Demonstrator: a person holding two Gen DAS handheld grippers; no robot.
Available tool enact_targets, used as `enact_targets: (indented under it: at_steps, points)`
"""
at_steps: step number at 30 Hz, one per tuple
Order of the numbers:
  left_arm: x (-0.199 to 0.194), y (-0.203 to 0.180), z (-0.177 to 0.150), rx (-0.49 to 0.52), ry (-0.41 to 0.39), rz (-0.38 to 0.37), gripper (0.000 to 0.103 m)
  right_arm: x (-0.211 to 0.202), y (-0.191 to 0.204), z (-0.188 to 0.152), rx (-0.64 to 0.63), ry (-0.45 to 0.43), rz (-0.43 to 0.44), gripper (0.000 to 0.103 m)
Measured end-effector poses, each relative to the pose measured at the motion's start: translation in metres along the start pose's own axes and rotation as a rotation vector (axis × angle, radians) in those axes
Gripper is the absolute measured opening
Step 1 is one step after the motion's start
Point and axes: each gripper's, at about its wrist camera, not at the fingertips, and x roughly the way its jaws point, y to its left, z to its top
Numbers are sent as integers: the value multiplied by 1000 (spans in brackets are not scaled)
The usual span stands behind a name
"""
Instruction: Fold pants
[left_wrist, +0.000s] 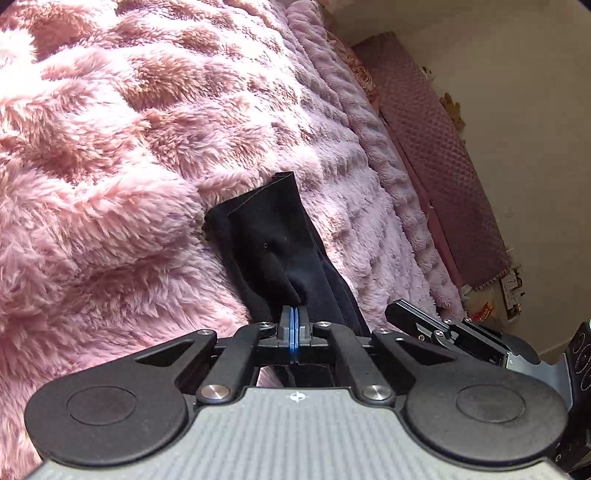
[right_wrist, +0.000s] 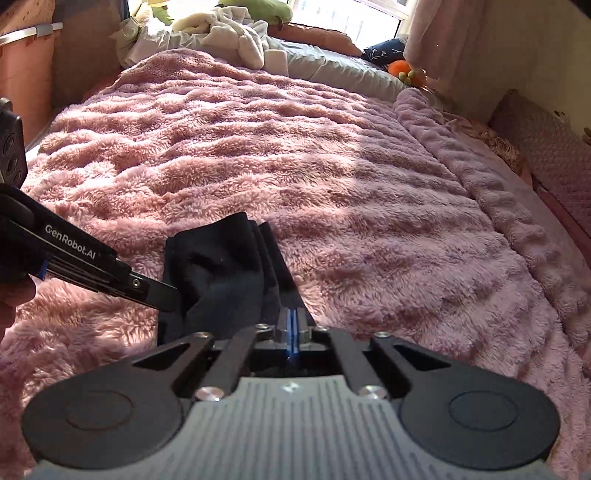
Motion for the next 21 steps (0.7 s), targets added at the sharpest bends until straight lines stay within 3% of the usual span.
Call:
enact_targets:
  at_steps: [7,10,15,21]
  points:
    - [21,7,-2,-50,63,-33,0,49,-8,1,-8,101,76,2]
    - [26,8,-6,-56,81,-46,0,60,-16,3,20,123,125,23]
    - [28,15,-4,-107,82,-78,5,68,-31,6,83,106,252,23]
    - [26,39,4,-239,51,-177,11,84,-44,6,122,59,348,22]
